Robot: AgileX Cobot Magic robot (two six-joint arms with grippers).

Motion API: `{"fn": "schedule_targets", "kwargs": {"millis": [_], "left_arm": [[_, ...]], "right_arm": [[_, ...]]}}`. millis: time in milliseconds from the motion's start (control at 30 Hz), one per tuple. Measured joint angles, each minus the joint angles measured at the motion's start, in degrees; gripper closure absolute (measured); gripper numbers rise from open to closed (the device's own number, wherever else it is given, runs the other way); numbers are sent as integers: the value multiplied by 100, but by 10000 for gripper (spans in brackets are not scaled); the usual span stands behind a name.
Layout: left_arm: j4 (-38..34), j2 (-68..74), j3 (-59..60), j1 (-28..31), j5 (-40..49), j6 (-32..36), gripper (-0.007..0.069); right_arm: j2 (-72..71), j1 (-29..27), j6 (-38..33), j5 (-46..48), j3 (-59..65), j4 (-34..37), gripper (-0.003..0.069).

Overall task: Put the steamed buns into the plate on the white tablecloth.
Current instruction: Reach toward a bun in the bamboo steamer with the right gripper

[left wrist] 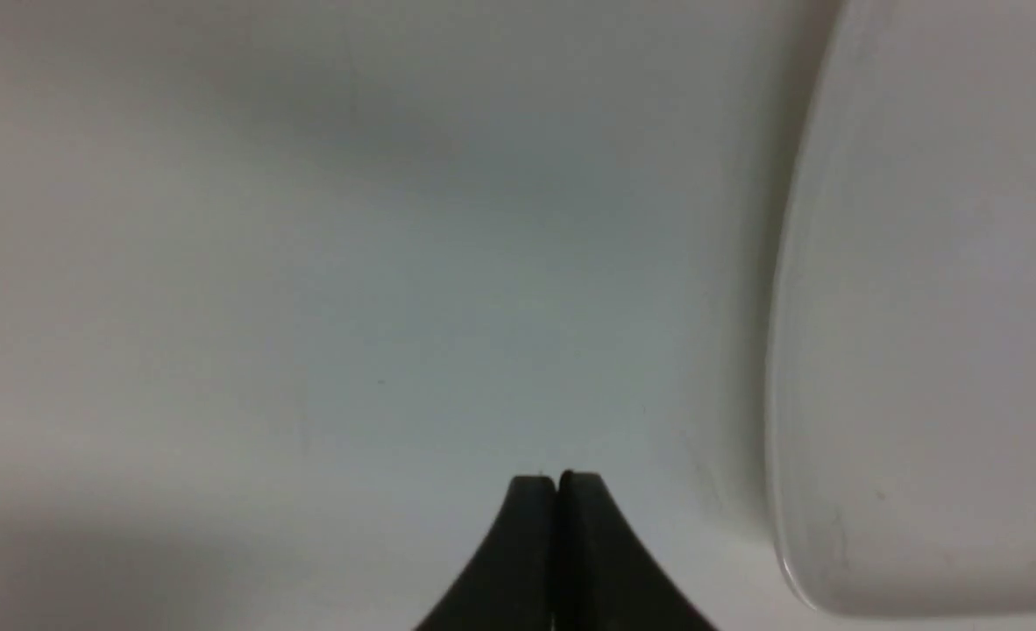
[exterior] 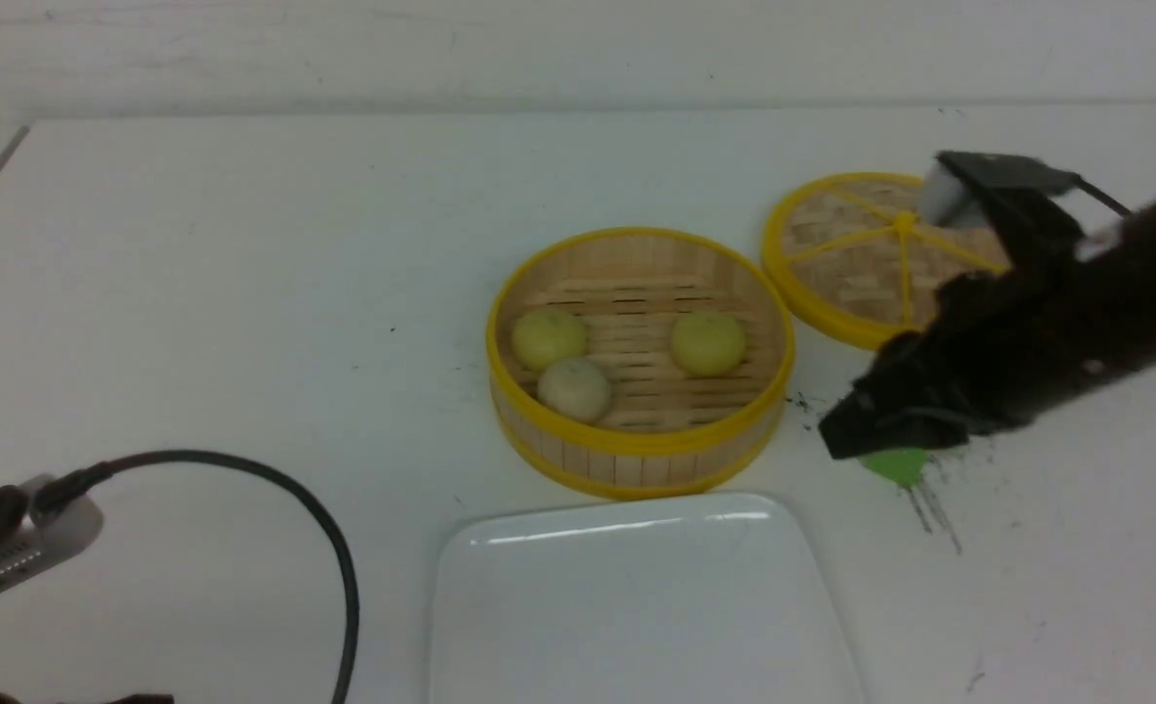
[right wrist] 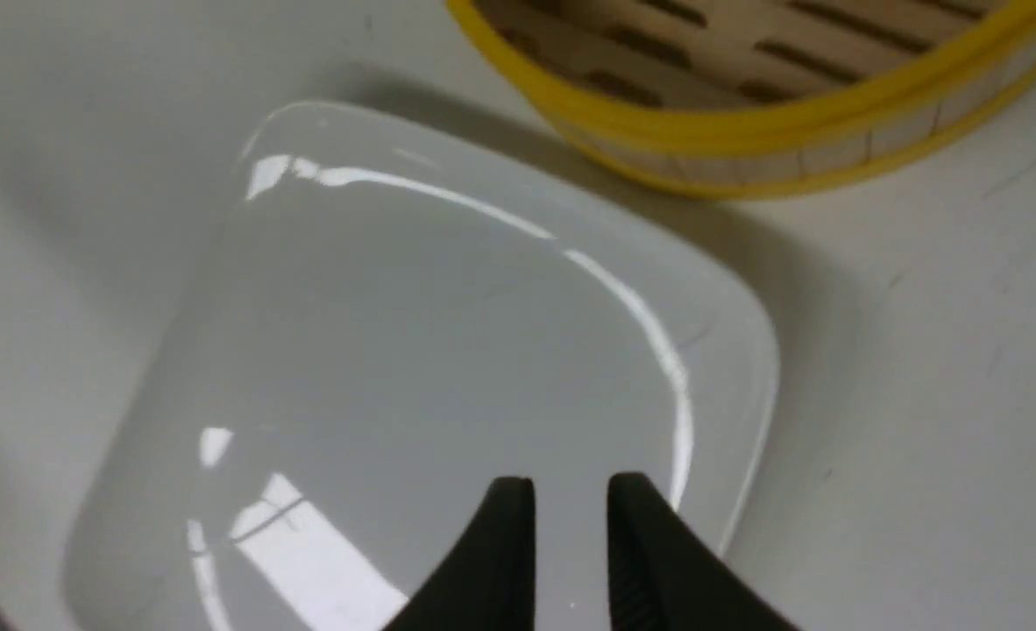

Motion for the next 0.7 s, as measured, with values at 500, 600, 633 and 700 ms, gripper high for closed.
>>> {"fn": "schedule_targets", "kwargs": {"millis": [500,600,633,700], "left_arm": [[132,0,0,0,-91,114,560],[141,0,0,0,-91,114,555],[148,0,0,0,-91,114,554],[148,0,0,0,-91,114,552]], "right_arm": [[2728,492,1440,-928,-2420,-2435,173],[2971,492,1443,-1161,-2427,-2435,199],[3043,492,1443,-1199,-2427,-2435,223],[3122,492,1443,-1219,-2427,-2462,268]]}}
